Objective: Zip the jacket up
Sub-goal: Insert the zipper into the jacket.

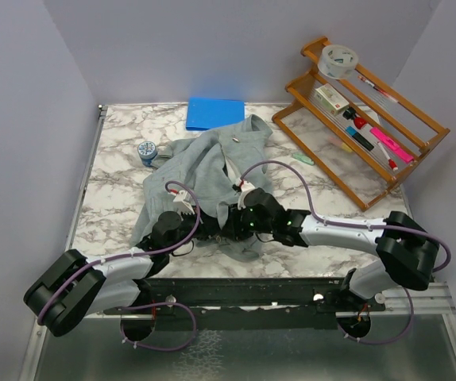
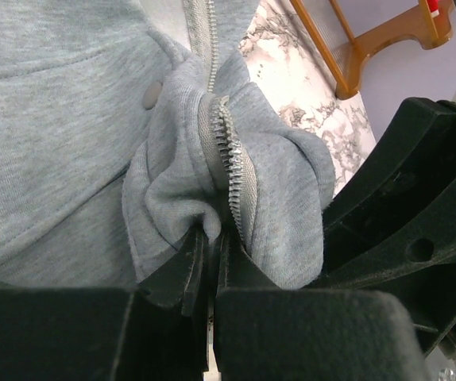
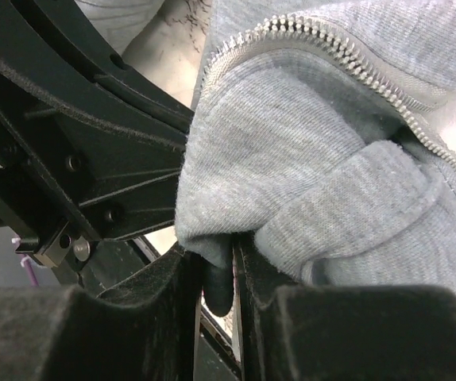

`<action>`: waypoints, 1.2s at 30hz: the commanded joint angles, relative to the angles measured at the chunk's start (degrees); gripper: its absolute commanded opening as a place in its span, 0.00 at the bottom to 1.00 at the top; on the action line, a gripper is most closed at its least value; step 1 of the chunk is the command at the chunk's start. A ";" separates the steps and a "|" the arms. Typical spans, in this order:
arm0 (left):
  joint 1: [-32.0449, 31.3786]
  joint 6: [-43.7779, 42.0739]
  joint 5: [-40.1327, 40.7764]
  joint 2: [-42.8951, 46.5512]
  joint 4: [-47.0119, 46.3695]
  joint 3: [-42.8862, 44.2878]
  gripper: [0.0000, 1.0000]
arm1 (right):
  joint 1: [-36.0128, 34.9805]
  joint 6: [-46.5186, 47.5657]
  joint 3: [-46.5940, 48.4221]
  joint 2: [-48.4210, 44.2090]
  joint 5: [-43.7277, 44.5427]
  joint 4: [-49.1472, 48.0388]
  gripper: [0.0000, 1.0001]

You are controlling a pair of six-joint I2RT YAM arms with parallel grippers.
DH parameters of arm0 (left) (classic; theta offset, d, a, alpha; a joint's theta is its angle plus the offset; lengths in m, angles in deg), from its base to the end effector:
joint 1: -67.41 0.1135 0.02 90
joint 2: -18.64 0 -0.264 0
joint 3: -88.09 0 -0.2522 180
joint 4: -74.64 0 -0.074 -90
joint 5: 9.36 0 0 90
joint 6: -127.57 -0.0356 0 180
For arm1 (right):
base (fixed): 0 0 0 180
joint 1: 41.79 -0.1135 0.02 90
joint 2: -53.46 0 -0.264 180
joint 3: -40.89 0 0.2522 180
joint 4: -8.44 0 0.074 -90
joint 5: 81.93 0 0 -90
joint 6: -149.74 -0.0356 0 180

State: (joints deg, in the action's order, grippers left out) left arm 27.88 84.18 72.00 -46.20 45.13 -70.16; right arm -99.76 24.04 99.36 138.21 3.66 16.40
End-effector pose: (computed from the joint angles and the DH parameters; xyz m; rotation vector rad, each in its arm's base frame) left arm 0.1494 -0.1302 0.1545 -0.0047 1.9763 -1.1694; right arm 0.1634 0.2664 0.2031 -0.5009 2.2972 0.9690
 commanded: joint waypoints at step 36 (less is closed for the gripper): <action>-0.39 2.13 1.81 9.59 -0.25 5.25 0.00 | 6.21 5.88 -11.93 -13.04 -7.22 -24.44 0.00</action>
State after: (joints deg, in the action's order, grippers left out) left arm 27.62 85.54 72.33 -40.10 45.00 -68.39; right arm -93.84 30.07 93.02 130.08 -8.58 9.10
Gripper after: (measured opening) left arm 0.033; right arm 0.041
